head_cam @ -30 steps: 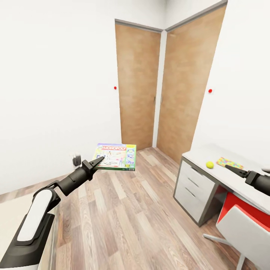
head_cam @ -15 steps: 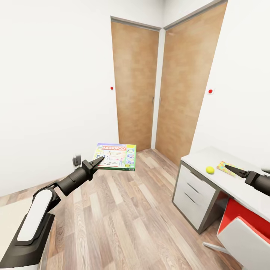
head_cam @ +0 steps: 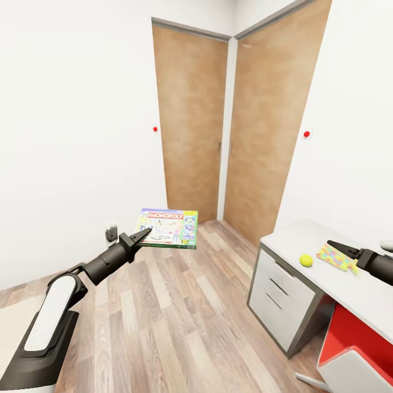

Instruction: Put all the toys in the child's room - the three board games (two on the bed and one on the table), the two jigsaw puzzles on the table, and the tennis ball on the table - inside the toy box on the table in the child's room.

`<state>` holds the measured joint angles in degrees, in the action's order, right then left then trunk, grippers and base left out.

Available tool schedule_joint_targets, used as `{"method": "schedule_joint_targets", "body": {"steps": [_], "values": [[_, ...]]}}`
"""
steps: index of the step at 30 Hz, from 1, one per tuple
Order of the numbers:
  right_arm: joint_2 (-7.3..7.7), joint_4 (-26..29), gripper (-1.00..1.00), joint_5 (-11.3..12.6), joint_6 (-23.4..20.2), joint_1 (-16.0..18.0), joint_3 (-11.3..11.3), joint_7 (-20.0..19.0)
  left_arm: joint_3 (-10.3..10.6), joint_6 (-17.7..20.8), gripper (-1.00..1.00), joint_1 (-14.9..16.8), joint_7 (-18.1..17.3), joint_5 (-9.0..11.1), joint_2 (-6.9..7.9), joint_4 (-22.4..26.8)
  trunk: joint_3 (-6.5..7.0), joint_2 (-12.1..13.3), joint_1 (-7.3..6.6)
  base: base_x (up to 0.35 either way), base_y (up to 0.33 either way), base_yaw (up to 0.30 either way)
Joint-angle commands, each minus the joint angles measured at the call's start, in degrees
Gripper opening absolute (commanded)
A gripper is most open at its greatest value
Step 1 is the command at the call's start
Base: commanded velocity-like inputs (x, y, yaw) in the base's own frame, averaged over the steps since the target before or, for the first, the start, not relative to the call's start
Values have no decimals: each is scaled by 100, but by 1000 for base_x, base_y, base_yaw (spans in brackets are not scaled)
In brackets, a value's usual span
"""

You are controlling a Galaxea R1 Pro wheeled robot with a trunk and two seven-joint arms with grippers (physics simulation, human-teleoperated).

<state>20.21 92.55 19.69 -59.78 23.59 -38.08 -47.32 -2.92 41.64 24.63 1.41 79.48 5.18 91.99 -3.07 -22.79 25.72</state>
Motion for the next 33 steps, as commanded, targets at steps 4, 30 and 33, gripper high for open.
{"method": "schedule_joint_targets", "body": {"steps": [4, 30, 33], "values": [[0, 0, 100, -27, -22, 7, -7, -41, -7, 29, -100, 6, -19, 50, 0, 3, -13, -13, 7, 315, -67, 0], [0, 0, 100, -27, -22, 6, -7, -41, -7, 29, -100, -2, -305, 42, 52, 3, -13, -13, 7, 244, 24, 0], [0, 0, 100, -27, -22, 6, -7, -41, -4, 29, -100, -2, -306, 41, 53, 3, -13, -13, 7, 33, 11, 0]]}}
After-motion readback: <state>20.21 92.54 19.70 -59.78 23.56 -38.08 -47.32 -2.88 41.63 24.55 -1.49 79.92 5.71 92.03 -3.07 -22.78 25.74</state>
